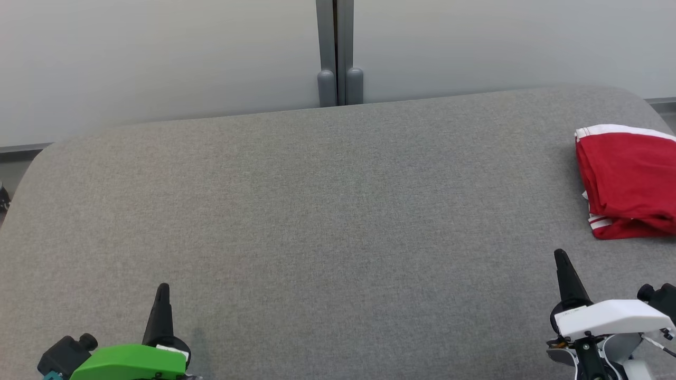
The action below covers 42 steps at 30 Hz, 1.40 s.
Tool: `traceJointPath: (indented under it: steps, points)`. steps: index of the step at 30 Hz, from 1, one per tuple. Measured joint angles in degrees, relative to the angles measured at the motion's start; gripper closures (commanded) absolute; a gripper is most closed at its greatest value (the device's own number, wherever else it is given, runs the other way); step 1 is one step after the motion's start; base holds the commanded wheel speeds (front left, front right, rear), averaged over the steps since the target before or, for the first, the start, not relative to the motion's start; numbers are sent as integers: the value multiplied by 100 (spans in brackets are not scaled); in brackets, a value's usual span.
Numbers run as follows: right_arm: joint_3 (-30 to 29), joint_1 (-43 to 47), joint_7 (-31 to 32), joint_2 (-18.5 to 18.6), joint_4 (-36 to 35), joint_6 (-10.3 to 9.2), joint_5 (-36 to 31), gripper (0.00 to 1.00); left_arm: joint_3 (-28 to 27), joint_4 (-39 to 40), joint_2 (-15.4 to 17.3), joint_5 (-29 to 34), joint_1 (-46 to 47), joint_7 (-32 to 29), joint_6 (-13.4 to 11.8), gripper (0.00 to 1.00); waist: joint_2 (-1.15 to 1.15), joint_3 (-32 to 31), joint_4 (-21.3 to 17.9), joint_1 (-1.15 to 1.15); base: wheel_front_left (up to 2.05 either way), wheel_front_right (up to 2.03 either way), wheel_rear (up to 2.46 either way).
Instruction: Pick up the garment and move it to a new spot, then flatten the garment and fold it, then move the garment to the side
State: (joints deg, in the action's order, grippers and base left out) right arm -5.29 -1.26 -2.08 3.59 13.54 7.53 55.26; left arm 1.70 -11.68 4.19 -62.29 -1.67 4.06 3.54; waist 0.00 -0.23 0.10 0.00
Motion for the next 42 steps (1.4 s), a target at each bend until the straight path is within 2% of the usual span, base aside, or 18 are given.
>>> traceJointPath:
  steps: [42]
  points:
    - [-83,-307,578,-53,30,-5,2469,100,-403,-153,5,-2106,477,-601,252,100,0,25,-6,0,0,0,0]
